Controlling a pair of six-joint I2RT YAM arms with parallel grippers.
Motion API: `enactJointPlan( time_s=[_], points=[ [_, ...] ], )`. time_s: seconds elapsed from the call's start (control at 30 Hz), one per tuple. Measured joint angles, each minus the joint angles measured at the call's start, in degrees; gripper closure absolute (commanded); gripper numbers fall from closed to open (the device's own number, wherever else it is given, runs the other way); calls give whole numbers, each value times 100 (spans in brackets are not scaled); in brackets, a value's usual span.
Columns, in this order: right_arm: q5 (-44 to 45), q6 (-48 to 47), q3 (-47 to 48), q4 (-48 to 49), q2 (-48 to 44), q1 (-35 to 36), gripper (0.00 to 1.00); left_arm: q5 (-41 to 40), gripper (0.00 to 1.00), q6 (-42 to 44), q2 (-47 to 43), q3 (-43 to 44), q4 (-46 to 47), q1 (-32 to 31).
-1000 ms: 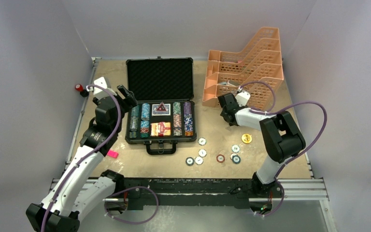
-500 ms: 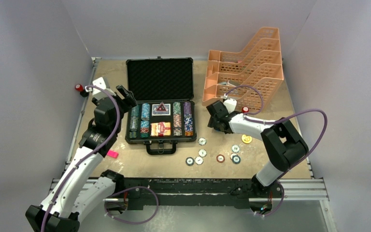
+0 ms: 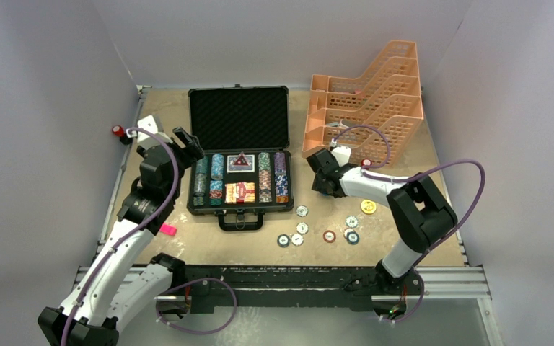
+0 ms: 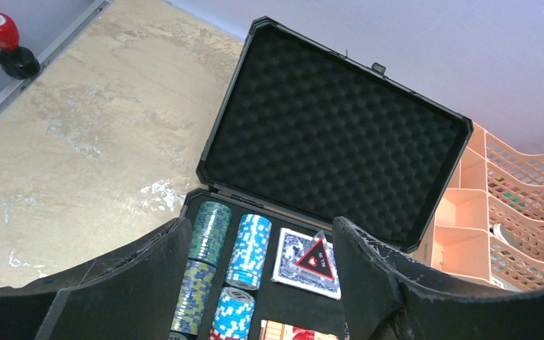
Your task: Pack up texas hold em set
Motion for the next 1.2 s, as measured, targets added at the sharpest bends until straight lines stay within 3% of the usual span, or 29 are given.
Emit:
enactJointPlan(
  time_s=[0.37, 0.6, 0.83, 0.87, 1.2],
  points=[
    [-2, -350, 31, 17, -597, 140, 49, -4, 29, 0, 0, 0, -2, 63],
    [50, -802, 970, 96, -717, 658, 47, -61, 29, 0, -111, 0, -7, 111],
    [76, -1198, 2485, 367, 214, 1335, 47, -251, 29, 0, -269, 0, -31, 111],
    [-7, -1366, 2920, 494, 671, 1523, 46, -332, 29, -2, -319, 0, -42, 114],
    [-330, -1781, 4019, 459, 1976, 1808, 46, -422, 29, -4, -341, 0, -44, 155]
  ],
)
